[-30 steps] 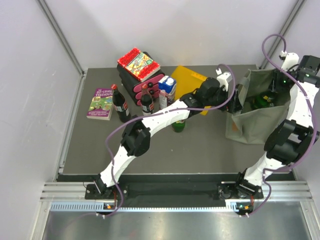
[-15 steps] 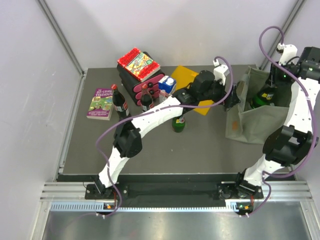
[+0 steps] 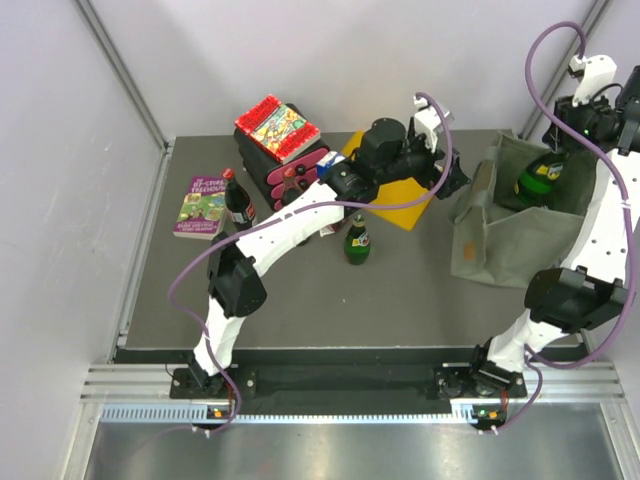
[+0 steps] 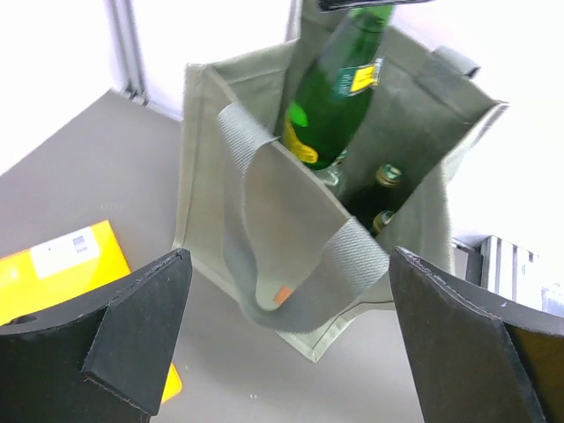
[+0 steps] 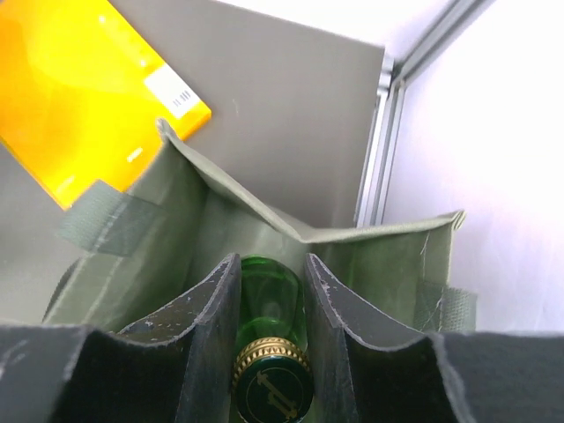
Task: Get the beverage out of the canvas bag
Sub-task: Take out the drink from the canvas bag.
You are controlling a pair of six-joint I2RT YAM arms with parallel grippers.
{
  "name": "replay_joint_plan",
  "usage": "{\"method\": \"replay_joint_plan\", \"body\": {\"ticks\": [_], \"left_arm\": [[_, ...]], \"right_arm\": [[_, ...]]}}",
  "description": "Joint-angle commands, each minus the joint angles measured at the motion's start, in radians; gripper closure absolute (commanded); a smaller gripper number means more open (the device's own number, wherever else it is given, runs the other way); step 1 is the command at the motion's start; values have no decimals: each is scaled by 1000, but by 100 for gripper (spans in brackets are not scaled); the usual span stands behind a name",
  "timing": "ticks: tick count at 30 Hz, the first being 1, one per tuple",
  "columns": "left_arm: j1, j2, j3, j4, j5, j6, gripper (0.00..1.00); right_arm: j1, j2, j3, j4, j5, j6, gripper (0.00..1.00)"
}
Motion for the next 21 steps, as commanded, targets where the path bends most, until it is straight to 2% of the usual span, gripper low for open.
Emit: {"method": "replay_joint_plan", "body": {"ticks": [1, 16, 21], "left_arm": [[-6, 12, 47, 111, 84, 58, 3], [-26, 154, 173, 286, 110, -11, 3], [-62, 235, 241, 352, 74, -11, 2]], "right_arm": [[18, -82, 99, 85, -54, -2, 100], [50, -105, 159, 124, -97, 64, 100], [66, -102, 153, 115, -90, 67, 100]]}}
